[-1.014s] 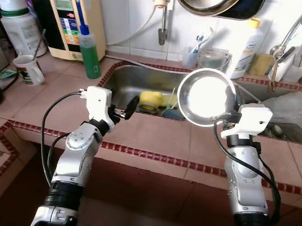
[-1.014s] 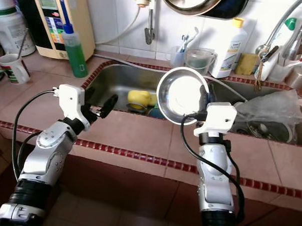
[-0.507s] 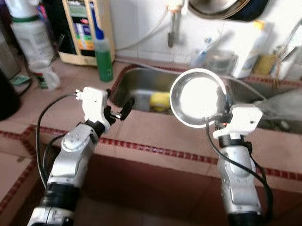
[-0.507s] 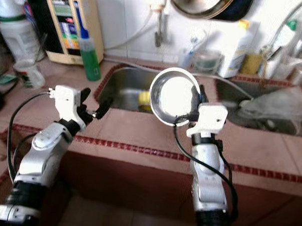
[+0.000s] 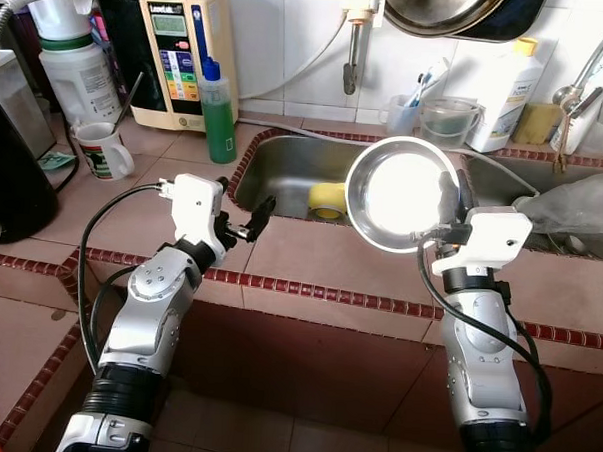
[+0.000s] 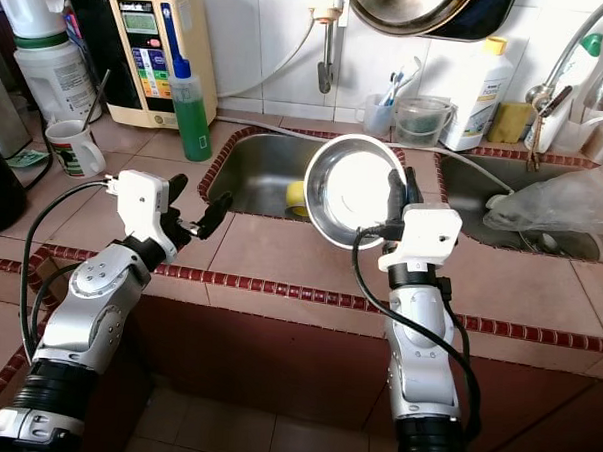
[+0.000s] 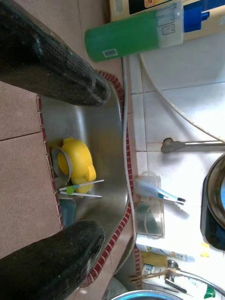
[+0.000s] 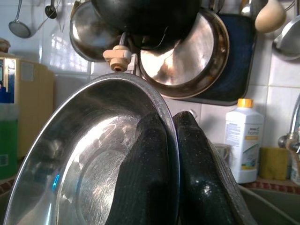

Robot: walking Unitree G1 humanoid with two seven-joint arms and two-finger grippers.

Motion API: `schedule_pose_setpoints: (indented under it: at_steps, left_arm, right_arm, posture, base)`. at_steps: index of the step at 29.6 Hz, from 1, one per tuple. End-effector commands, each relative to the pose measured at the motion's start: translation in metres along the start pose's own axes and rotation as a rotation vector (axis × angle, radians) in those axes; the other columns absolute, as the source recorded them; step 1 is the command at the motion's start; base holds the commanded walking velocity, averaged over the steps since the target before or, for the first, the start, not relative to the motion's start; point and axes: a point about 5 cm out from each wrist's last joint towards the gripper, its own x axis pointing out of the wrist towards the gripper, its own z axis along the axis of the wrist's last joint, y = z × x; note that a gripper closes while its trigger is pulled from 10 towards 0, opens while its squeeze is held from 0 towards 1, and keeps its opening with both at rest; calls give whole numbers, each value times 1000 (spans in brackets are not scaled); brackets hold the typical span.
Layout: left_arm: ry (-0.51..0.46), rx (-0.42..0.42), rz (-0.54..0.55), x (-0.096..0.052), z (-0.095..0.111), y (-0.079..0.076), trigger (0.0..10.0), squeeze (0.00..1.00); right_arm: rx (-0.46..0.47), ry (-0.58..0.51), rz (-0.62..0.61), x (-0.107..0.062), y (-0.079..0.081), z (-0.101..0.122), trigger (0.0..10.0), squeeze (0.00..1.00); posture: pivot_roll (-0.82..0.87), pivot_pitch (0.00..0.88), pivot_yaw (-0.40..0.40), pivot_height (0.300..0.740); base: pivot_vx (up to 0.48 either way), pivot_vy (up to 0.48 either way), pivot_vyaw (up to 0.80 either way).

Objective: Kitchen organization

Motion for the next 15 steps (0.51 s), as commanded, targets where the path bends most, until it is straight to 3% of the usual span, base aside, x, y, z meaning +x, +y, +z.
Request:
schedule_pose_setpoints:
  at_steps: [1, 15]
  left_arm:
    - [-11, 17, -12, 0, 4, 1, 10000, 0]
    - [-12, 4, -15, 0, 4, -1, 10000, 0]
  right_arm:
    - [5, -23, 6, 5, 2, 4, 10000, 0]
    - [-2, -22, 18, 6, 1, 4, 10000, 0]
  posture:
    - [-70, 0, 37, 740]
    - [-75, 0, 28, 740]
  base:
    - [0, 0, 0]
    - [0, 0, 0]
